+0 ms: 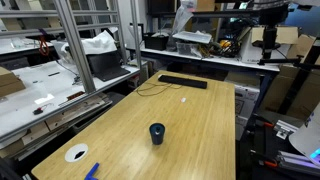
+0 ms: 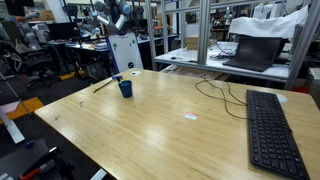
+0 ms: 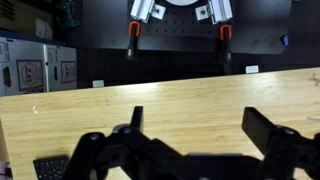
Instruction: Move the cup to the right.
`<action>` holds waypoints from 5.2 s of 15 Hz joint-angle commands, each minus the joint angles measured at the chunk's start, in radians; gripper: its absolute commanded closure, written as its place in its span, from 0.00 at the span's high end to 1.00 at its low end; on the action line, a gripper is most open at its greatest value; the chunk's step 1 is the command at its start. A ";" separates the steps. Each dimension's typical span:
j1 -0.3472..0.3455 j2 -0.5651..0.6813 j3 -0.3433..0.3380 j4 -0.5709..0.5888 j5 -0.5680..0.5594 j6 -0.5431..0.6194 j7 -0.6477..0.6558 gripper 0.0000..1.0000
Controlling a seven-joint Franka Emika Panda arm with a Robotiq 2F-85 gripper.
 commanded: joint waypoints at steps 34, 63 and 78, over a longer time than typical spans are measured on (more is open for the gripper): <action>0.195 1.072 0.162 0.538 0.048 0.658 -0.058 1.00; 0.235 1.373 0.104 0.661 0.031 0.971 0.196 1.00; 0.241 1.442 0.098 0.697 0.037 0.887 0.219 0.74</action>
